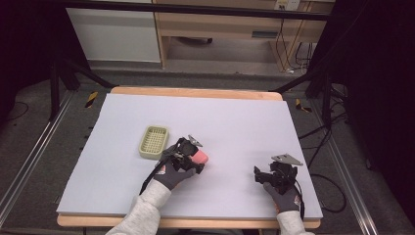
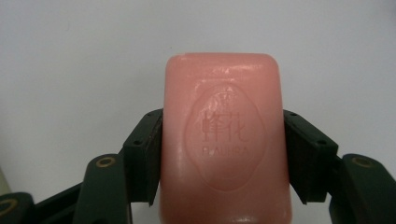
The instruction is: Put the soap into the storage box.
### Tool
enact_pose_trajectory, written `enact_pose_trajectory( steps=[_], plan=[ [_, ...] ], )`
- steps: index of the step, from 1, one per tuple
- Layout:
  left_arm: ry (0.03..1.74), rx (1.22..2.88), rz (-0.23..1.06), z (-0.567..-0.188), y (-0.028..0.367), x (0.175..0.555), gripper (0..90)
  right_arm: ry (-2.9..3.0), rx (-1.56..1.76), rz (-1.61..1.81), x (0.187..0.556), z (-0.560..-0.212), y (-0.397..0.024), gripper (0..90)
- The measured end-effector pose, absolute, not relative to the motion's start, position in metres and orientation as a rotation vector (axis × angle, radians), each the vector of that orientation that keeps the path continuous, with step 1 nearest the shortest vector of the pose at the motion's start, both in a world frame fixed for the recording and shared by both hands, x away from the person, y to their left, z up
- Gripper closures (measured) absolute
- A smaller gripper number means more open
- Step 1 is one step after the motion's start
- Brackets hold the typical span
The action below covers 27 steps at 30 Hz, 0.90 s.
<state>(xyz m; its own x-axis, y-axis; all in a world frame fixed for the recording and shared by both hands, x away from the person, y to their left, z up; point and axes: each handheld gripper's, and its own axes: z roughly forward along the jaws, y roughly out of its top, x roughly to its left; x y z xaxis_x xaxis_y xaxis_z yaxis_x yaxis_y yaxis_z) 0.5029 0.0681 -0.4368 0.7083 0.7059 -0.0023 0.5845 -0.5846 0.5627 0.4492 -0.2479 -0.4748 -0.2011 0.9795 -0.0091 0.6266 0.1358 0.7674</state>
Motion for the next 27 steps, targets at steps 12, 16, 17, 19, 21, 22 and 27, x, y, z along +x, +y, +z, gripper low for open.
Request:
enact_pose_trajectory(
  steps=[12, 16, 17, 19, 21, 22, 27],
  plan=[
    [0.976, 2.35, 0.299, -0.424, 0.085, 0.495, 37.3, 1.89, 1.539, 0.881, 0.449, -0.474, -0.248, 7.1],
    [0.984, 2.342, 0.308, -0.421, 0.094, 0.493, 37.4, 1.891, 1.537, 0.879, 0.449, -0.475, -0.248, 7.1],
    [0.988, 2.334, 0.314, -0.419, 0.098, 0.491, 37.3, 1.891, 1.537, 0.879, 0.449, -0.475, -0.248, 7.1],
    [0.991, 2.328, 0.313, -0.417, 0.103, 0.49, 37.3, 1.89, 1.537, 0.877, 0.449, -0.475, -0.248, 7.1],
    [0.99, 2.329, 0.317, -0.416, 0.105, 0.49, 37.4, 1.89, 1.537, 0.878, 0.449, -0.475, -0.248, 7.1],
    [0.994, 2.318, 0.318, -0.415, 0.107, 0.489, 37.4, 1.89, 1.537, 0.878, 0.449, -0.475, -0.248, 7.1],
    [1.008, 2.302, 0.321, -0.412, 0.118, 0.486, 37.4, 1.888, 1.54, 0.879, 0.449, -0.474, -0.248, 7.0]
  ],
)
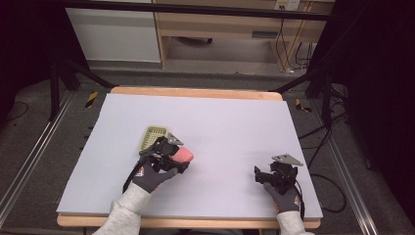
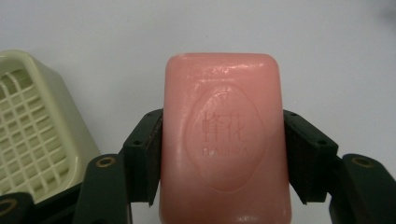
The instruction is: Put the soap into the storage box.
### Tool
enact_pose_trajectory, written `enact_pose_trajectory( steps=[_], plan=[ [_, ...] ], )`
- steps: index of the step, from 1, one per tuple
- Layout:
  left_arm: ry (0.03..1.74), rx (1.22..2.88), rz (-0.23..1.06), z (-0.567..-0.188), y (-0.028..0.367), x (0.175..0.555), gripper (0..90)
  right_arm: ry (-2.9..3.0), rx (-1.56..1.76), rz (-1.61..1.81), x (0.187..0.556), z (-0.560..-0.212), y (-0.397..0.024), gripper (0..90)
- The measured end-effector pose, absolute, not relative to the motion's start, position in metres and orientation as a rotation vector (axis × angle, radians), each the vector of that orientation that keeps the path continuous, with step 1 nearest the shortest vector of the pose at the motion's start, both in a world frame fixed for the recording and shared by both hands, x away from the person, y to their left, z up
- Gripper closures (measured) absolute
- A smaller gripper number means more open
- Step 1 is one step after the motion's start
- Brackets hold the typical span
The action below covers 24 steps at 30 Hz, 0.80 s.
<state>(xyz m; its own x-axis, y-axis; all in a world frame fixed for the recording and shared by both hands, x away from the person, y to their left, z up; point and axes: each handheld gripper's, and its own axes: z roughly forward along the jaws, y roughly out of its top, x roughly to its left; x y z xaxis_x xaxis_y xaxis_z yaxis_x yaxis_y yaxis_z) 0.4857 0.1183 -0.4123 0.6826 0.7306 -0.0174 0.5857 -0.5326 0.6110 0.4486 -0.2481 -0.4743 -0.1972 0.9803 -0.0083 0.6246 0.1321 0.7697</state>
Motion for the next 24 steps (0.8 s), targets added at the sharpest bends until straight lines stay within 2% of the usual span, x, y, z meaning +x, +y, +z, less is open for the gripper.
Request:
enact_pose_trajectory(
  steps=[24],
  plan=[
    [1.129, 2.191, 0.375, -0.398, 0.17, 0.491, 37.3, 1.885, 1.543, 0.87, 0.449, -0.475, -0.247, 7.0]
  ],
)
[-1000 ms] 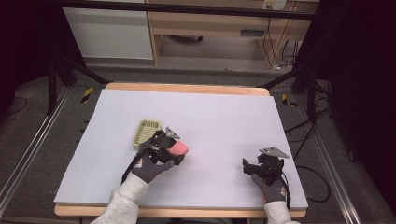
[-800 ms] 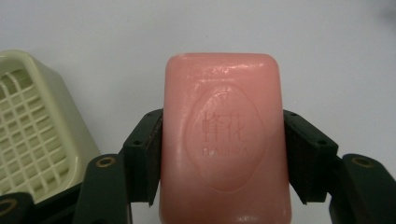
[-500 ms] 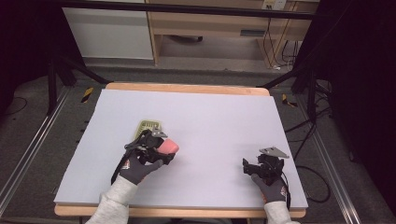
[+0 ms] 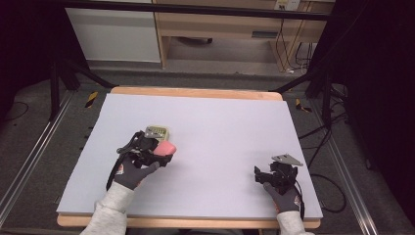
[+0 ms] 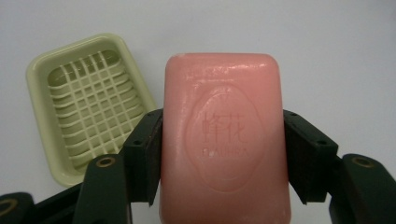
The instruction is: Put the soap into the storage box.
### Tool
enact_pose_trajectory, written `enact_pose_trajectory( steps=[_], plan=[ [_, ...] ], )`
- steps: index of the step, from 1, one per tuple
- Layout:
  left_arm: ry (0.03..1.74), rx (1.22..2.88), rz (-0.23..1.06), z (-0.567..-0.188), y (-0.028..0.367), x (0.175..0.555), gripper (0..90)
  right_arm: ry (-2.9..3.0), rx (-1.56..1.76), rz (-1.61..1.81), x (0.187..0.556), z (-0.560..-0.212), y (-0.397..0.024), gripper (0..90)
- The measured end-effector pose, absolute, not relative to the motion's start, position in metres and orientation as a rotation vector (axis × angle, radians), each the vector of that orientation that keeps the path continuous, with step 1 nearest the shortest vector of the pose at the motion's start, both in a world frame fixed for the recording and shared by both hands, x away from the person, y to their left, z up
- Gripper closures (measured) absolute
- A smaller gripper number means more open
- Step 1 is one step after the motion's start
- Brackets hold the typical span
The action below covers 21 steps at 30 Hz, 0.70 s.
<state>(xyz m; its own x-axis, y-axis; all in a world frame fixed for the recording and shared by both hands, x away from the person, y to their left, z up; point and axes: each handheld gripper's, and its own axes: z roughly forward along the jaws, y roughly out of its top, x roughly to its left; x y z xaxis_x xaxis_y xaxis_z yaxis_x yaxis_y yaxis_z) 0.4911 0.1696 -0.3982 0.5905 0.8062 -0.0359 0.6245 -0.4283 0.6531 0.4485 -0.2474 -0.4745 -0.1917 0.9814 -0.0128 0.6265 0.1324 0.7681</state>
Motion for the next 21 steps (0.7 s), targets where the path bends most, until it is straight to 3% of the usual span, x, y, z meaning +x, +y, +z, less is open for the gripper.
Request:
enact_pose_trajectory(
  steps=[21],
  plan=[
    [1.228, 2.144, 0.444, -0.394, 0.191, 0.512, 37.3, 1.885, 1.54, 0.867, 0.448, -0.474, -0.246, 6.9]
  ],
)
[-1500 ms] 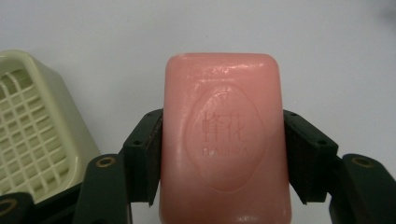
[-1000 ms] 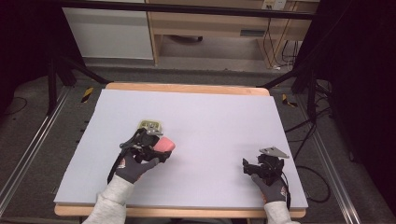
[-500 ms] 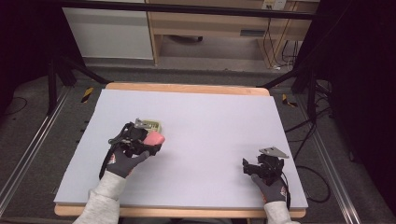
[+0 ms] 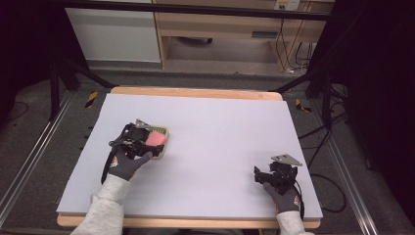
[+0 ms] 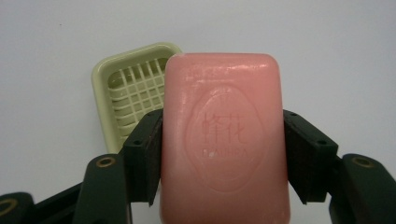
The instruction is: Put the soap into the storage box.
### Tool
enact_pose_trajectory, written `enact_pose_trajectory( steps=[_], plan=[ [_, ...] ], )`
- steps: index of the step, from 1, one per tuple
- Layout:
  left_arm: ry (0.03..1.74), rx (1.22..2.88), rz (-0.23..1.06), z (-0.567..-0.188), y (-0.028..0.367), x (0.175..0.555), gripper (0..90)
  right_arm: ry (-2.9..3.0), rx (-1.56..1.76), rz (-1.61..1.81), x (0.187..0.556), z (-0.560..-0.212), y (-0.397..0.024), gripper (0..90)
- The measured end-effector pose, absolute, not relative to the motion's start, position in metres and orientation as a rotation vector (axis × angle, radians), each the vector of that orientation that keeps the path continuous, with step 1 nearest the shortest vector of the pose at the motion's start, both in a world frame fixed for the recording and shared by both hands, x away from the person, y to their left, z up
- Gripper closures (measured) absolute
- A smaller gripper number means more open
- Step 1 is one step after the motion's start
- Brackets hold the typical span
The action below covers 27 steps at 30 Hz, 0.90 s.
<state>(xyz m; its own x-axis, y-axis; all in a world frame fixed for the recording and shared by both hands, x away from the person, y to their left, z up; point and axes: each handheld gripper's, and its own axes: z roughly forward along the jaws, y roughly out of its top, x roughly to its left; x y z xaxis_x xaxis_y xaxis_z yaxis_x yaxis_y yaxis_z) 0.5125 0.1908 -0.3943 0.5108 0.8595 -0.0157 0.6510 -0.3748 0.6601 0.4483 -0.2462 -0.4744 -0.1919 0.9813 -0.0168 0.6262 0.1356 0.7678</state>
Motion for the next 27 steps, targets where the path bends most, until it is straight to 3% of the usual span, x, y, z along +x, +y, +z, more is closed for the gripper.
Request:
enact_pose_trajectory(
  steps=[27],
  plan=[
    [1.312, 2.098, 0.451, -0.405, 0.2, 0.543, 37.4, 1.887, 1.537, 0.867, 0.449, -0.474, -0.246, 6.9]
  ],
)
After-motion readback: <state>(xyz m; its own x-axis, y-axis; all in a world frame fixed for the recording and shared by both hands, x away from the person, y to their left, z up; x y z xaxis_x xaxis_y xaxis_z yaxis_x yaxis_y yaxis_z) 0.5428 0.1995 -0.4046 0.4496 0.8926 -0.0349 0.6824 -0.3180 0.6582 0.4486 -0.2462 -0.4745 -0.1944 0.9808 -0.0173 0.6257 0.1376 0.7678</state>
